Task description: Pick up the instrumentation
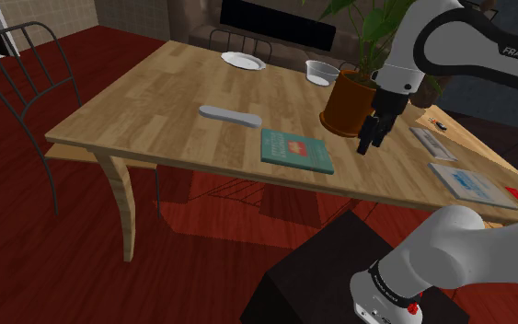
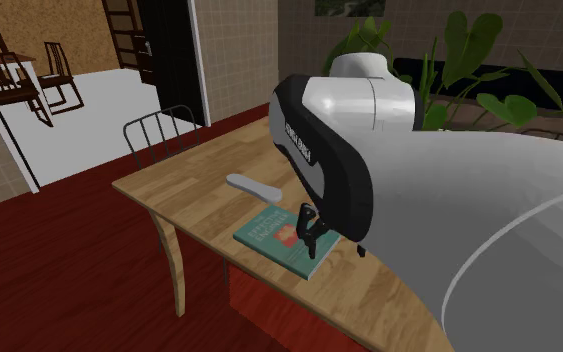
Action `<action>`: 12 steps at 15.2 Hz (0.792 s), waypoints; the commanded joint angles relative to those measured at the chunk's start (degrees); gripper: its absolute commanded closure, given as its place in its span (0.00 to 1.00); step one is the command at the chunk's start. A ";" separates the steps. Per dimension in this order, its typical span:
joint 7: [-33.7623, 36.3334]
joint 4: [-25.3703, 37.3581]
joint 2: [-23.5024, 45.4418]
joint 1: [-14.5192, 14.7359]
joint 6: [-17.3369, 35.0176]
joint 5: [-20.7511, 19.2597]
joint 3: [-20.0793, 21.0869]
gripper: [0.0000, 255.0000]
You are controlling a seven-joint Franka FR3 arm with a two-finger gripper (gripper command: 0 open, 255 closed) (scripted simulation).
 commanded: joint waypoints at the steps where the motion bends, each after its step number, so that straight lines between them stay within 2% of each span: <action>1: 0.00 0.00 0.00 0.00 0.00 0.00 0.00 0.00; 12: -11.55 12.27 22.45 4.88 13.36 -0.79 -0.93 0.00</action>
